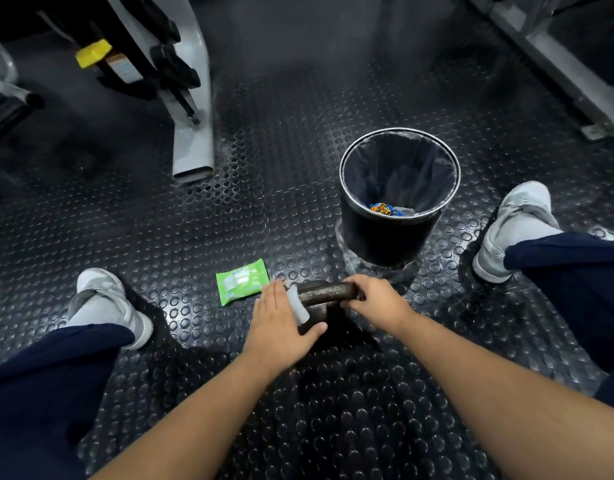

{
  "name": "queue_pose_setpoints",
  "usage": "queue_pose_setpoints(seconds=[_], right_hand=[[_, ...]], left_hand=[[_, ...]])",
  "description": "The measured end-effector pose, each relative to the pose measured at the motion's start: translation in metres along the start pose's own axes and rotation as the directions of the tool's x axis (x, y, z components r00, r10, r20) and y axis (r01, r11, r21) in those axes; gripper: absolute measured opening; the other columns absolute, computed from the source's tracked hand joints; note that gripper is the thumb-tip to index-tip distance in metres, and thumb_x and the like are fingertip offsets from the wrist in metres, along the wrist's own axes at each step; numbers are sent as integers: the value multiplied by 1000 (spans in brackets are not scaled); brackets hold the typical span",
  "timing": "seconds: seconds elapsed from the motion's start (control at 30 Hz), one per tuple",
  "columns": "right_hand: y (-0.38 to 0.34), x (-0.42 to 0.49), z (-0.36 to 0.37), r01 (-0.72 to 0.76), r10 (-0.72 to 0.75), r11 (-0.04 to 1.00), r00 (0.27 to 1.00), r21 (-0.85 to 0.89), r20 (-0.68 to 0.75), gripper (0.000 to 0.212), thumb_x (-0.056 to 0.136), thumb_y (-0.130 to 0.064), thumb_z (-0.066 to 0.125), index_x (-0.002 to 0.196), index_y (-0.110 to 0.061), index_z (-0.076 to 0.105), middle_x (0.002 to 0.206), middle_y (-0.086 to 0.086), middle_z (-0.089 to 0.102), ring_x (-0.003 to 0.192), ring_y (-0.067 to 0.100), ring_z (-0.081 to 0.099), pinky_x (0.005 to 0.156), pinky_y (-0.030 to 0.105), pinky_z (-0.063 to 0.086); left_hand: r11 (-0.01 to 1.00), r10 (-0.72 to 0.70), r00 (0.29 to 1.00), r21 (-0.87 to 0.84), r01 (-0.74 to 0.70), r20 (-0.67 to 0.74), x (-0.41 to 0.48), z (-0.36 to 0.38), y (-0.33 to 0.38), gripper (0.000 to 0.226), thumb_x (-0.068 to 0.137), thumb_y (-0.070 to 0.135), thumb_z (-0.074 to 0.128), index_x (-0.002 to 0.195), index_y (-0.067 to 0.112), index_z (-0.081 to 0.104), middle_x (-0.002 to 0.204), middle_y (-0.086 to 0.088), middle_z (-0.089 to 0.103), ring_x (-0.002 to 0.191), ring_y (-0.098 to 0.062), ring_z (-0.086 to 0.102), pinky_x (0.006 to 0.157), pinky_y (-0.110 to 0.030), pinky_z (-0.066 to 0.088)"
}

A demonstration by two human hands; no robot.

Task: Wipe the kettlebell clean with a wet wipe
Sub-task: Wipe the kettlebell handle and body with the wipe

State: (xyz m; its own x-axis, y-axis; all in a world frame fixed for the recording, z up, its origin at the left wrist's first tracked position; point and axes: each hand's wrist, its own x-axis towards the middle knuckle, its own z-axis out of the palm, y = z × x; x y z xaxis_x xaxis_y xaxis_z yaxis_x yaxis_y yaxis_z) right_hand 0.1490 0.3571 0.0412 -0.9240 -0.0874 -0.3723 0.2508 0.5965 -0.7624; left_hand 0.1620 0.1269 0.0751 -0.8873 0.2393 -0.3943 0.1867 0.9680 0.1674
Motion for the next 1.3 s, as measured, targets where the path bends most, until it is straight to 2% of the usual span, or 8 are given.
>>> queue_pose_setpoints(seconds=[0.17, 0.4, 0.53, 0.67, 0.83, 0.93, 1.13, 1.3], right_hand=[[0, -1, 0, 11, -12, 1000, 1000, -3, -14, 27, 83, -18, 77, 108, -24, 68, 84, -9, 68, 78, 5, 61, 65, 9, 40], [0, -1, 0, 49, -49, 999, 998, -8, -26, 31, 82, -8, 68, 103, -31, 67, 87, -13, 71, 82, 1, 66, 78, 26, 54], [-5, -4, -3, 75, -74, 997, 997, 25, -32, 25, 89, -19, 60, 109, -33, 69, 93, -16, 73, 86, -4, 66, 79, 20, 54], [-1, 0, -1, 32, -32, 999, 999, 2, -1, 29, 81, -16, 74, 106, -28, 67, 89, -9, 71, 84, 8, 66, 80, 32, 54], [2, 1, 0, 12, -12, 1000, 1000, 18, 1, 28, 82, -19, 76, 107, -27, 67, 90, -7, 72, 87, 9, 67, 86, 34, 55], [3, 1, 2, 11, -11, 1000, 1000, 13, -2, 27, 81, -20, 76, 105, -29, 67, 88, -7, 72, 85, 10, 67, 85, 36, 55], [1, 1, 2, 44, -44, 999, 999, 1, -26, 29, 84, -15, 65, 110, -25, 69, 96, -5, 75, 91, 14, 69, 85, 34, 55], [-3, -2, -2, 50, -49, 998, 998, 28, -33, 20, 90, -19, 59, 106, -26, 69, 95, -8, 75, 89, 9, 68, 79, 23, 53]], left_hand=[[994, 57, 998, 96, -56, -3, -2, -2, 17, 130, 79, 96, 26, 161, 3, -13, 170, -15, -13, 157, -31, -17, 129, -49, 2], [916, 294, 955, 271, -295, 45, 16, -3, 73, 131, 79, 91, 38, 161, 1, -8, 170, -20, -8, 157, -35, -14, 127, -52, -2], [875, 354, 933, 329, -355, 63, 16, 0, 79, 126, 83, 89, 35, 161, 2, -12, 170, -18, -16, 156, -32, -20, 127, -51, -5], [946, 265, 964, 195, -258, -10, 7, -1, 53, 125, 81, 94, 22, 161, 5, -15, 171, -14, -13, 157, -27, -17, 128, -48, -1], [999, 37, 999, 13, -37, 34, 3, -15, 15, 132, 74, 101, 25, 163, 7, 0, 171, -11, 4, 159, -25, -4, 129, -44, 2], [999, 3, 999, 40, -4, 40, 2, -15, 20, 141, 66, 106, 19, 163, 6, 1, 171, -12, 3, 158, -29, -7, 129, -49, 3], [953, 246, 968, 171, -250, 46, 13, -7, 84, 140, 70, 102, 27, 162, 2, -7, 171, -18, -7, 157, -32, -15, 127, -51, -4], [876, 378, 921, 285, -389, 95, 18, -5, 74, 141, 71, 102, 30, 160, 3, -15, 169, -15, -19, 156, -28, -23, 127, -49, -5]])
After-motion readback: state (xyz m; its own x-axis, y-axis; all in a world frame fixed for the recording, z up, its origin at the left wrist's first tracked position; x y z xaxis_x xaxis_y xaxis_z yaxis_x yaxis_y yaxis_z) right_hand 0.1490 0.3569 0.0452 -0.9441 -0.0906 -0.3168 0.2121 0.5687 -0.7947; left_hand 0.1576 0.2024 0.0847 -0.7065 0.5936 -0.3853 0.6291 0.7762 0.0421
